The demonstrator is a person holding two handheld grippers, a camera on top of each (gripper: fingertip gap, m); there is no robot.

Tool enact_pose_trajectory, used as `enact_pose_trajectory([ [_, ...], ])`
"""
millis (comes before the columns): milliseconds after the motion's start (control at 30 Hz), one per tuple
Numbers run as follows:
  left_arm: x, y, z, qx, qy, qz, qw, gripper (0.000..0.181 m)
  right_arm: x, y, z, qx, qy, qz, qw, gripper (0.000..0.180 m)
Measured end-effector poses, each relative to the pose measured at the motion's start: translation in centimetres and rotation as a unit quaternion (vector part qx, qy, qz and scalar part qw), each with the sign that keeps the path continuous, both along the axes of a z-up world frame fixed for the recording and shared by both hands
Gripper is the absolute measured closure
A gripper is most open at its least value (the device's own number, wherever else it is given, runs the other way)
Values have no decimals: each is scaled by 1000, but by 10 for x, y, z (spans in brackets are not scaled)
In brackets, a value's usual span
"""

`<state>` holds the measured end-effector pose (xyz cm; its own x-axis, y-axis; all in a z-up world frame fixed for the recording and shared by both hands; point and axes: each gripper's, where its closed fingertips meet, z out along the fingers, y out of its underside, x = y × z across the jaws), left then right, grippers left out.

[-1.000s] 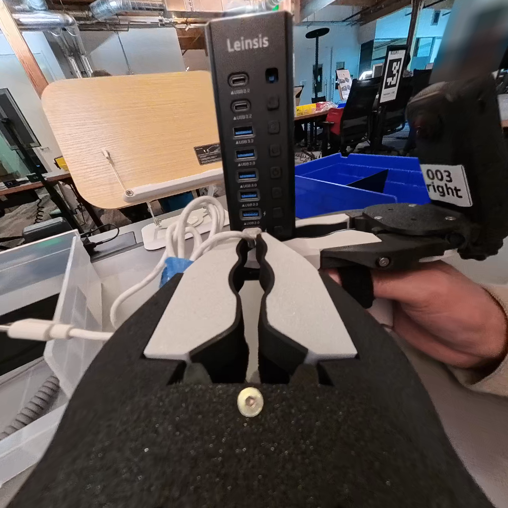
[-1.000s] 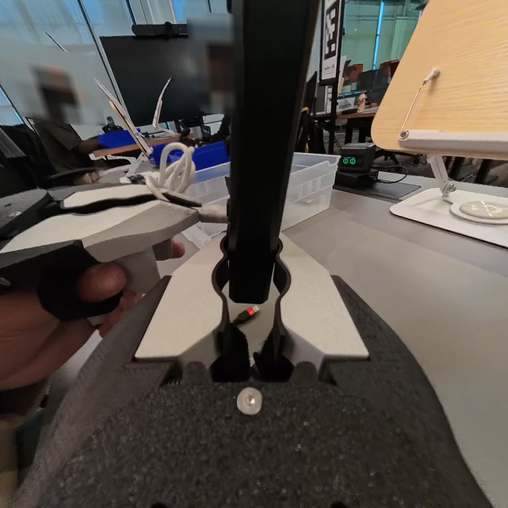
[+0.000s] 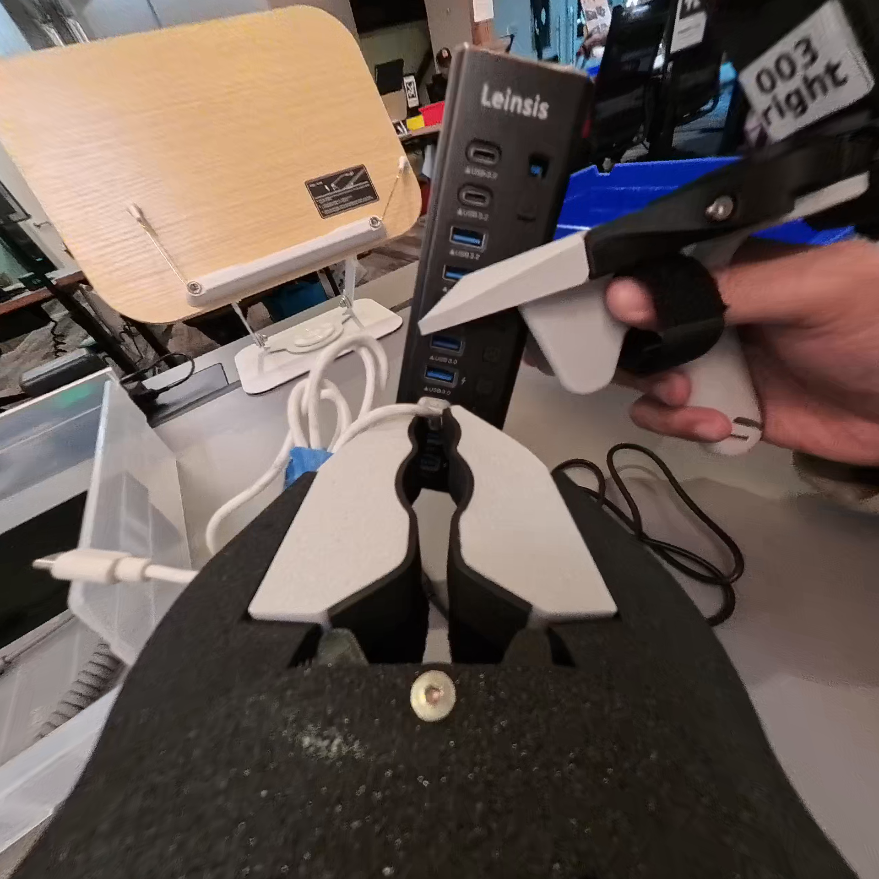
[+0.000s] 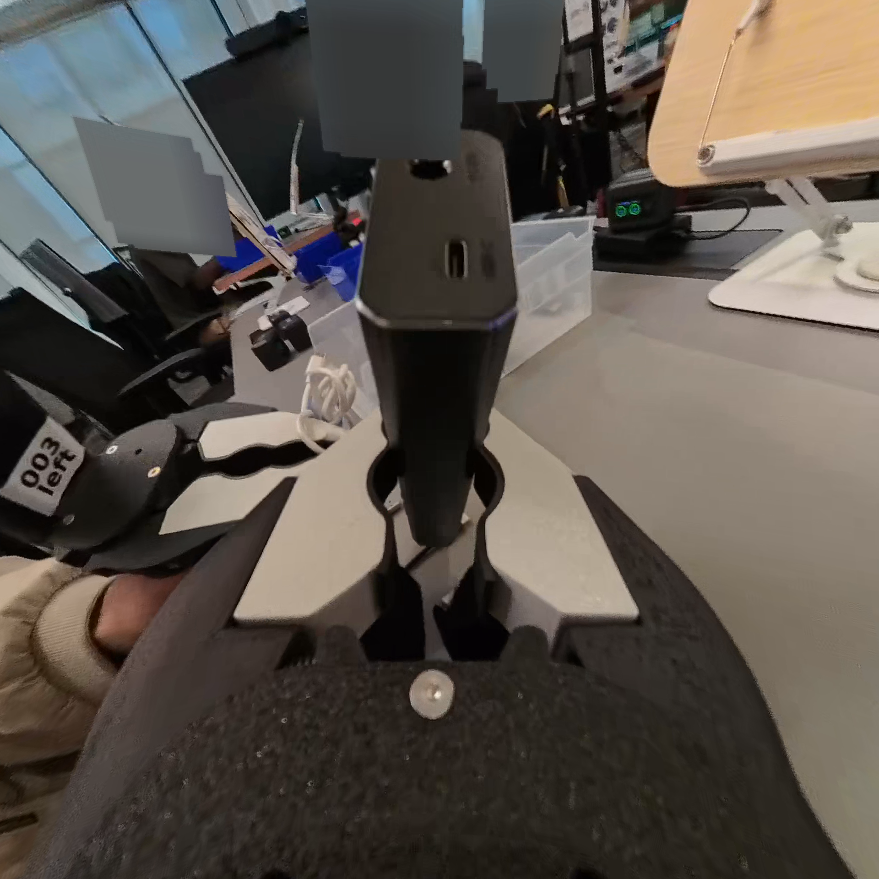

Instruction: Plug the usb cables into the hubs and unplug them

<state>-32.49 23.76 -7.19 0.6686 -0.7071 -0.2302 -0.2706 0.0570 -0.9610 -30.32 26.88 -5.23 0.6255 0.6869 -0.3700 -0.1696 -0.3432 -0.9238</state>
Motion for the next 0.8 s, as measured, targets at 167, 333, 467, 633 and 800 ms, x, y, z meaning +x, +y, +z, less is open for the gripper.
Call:
enact_pose_trajectory([
  [167, 6, -4, -4, 9, 28, -10, 1000, 175, 3, -5, -4, -40, -35, 9, 999, 152],
  [333, 10, -4, -5, 18, 40, -12, 999, 175, 7, -4, -3, -73, 14, 15, 997, 151],
  [467, 16, 1, -16, -14, 45, -16, 999, 175, 9, 4, -8, -17, -71, 7, 997, 152],
  [633, 11, 11, -44, -109, 36, -10, 993, 163, 20, 40, -29, 23, -144, -24, 989, 153],
  [800, -11, 7, -42, -118, 37, -4, 992, 161, 46, 82, -55, 20, -199, -58, 978, 153],
])
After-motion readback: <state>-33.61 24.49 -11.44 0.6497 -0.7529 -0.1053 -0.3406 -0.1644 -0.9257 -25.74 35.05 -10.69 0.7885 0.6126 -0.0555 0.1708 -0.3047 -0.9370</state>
